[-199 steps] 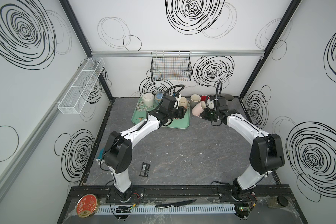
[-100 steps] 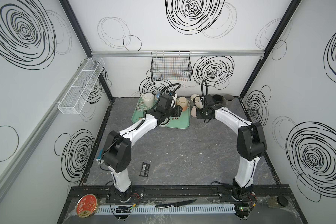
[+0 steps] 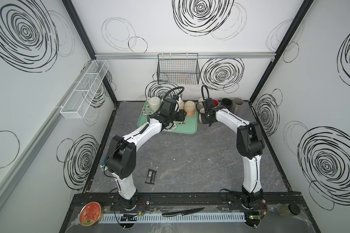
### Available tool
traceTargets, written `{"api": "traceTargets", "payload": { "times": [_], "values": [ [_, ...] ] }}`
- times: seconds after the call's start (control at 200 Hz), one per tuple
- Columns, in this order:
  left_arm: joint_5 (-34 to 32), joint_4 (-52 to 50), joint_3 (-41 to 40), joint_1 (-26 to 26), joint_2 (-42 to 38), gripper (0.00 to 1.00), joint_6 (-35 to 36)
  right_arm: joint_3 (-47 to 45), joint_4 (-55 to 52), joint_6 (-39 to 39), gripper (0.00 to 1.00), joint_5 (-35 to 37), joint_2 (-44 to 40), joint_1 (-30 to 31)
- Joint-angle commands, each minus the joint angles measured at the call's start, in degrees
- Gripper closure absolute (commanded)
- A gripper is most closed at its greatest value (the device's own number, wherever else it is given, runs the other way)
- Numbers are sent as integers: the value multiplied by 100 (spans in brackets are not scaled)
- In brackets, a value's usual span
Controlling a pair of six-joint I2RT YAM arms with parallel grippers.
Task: Turn the mug right side up
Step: Place the mug at the top-center of the table.
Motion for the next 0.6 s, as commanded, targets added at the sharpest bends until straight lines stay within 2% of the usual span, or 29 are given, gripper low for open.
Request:
{"api": "traceTargets", "payload": {
  "times": [0.0,0.23,0.43,0.595],
  "values": [
    [43,120,-56,86,47,52,126,240,-54,-154,100,314,71,46],
    [45,137,-35,165,73,52,100,134,-102,-158,70,319,24,114],
    [10,120,-31,305,23,49,82,-6,-89,-128,62,206,-178,193],
    [-166,-36,-52,632,-114,48,56,-137,-66,-86,60,104,-483,203]
  ]
}}
